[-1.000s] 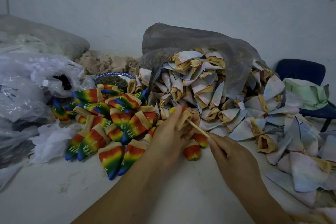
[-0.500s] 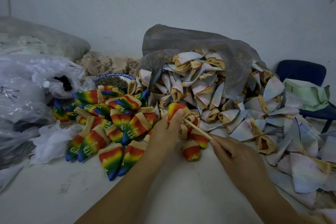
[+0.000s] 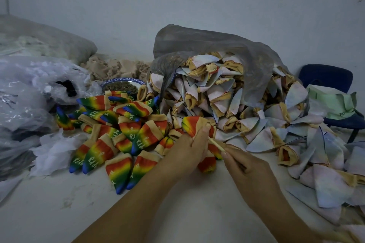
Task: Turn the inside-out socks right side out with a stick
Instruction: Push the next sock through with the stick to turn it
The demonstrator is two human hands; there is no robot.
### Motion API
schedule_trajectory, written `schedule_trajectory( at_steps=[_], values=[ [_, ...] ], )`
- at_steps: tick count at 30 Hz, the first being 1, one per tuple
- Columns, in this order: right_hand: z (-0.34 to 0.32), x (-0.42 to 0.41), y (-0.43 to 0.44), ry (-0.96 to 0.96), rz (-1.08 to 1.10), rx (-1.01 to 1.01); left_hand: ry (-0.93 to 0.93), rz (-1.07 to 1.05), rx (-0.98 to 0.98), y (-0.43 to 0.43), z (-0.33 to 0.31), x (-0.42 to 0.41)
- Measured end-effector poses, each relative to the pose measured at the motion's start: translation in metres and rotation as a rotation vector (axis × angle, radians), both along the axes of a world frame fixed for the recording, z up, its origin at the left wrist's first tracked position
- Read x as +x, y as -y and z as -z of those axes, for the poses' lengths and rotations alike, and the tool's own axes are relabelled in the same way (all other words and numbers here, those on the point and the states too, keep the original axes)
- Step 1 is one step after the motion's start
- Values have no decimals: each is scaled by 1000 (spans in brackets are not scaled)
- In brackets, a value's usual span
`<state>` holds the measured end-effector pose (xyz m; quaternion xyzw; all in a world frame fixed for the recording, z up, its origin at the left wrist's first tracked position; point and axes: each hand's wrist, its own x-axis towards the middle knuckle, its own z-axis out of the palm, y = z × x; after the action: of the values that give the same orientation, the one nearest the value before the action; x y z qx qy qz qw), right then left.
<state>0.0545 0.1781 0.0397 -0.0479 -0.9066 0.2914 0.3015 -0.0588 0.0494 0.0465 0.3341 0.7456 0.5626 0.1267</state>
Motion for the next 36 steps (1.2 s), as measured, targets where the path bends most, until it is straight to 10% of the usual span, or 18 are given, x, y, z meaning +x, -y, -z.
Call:
schedule_trajectory(
  at_steps=[8,16,23,36],
  values=[
    [8,-8,8,11,-22,-81,-105,-191,3,-4,6,4],
    [-9,11,-40,39,37,170,83,225,151,3,8,-4],
    [-8,11,-32,95,-42,-12,316,599,83,14,2,-8],
    [7,-4,1,195,-73,-353,9,293,-84,4,-4,7]
  ],
)
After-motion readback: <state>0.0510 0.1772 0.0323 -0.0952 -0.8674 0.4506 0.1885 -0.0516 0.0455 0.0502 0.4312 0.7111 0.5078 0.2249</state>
